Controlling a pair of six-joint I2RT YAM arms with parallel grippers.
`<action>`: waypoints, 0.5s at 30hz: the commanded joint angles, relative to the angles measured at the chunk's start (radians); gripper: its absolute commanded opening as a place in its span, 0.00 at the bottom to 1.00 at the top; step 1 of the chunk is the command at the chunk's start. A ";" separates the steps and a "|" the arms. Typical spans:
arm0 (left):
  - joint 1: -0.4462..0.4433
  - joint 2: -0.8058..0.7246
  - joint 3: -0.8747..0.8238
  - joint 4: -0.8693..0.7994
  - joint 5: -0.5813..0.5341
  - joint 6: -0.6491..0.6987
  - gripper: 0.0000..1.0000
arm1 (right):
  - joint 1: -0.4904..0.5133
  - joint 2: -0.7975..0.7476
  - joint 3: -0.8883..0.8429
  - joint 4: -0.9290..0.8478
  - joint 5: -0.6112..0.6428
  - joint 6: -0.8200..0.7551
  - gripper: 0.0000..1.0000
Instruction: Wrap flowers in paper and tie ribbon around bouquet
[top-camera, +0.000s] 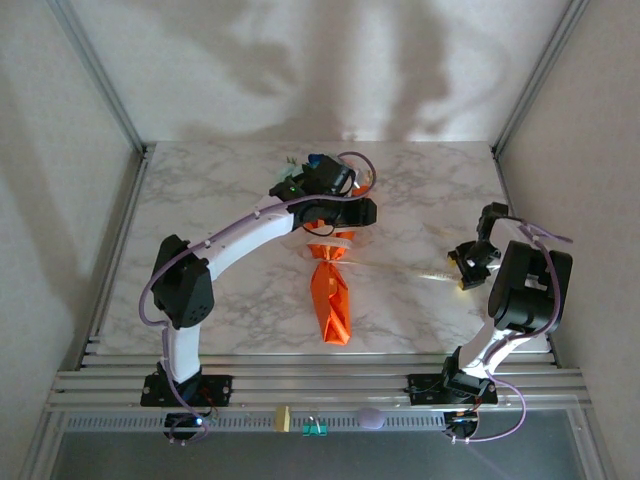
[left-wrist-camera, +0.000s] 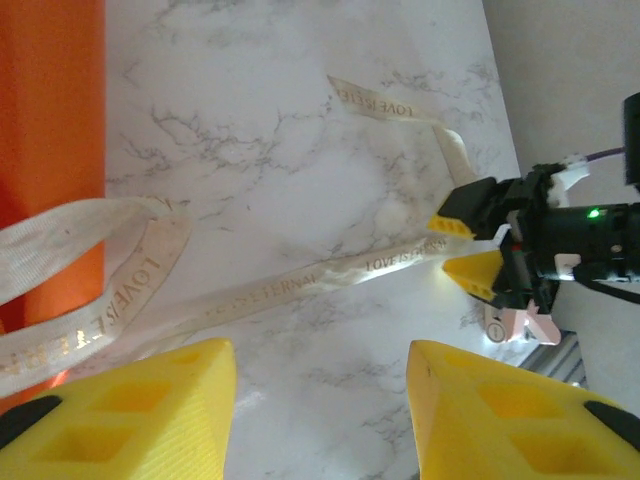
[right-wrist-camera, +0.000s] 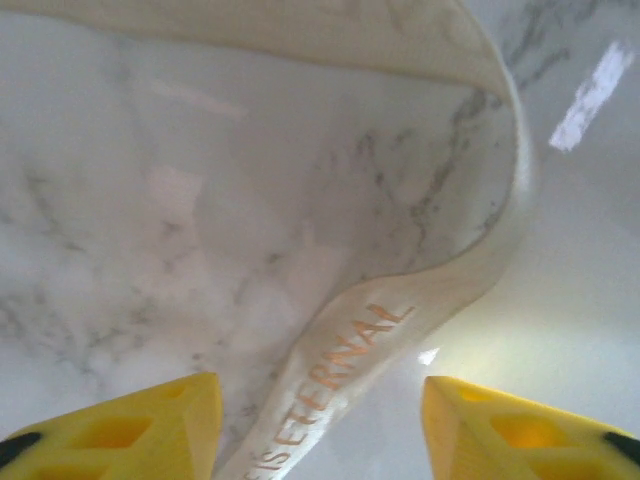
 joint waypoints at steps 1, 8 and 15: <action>-0.012 -0.002 0.025 -0.011 -0.043 0.052 0.48 | 0.009 -0.011 0.032 -0.057 0.068 0.041 0.59; -0.024 -0.023 0.000 0.019 -0.035 0.080 0.48 | 0.015 0.065 0.024 -0.075 0.050 0.098 0.60; -0.034 -0.021 0.006 0.013 -0.037 0.088 0.48 | 0.019 0.130 0.049 -0.051 0.060 0.131 0.48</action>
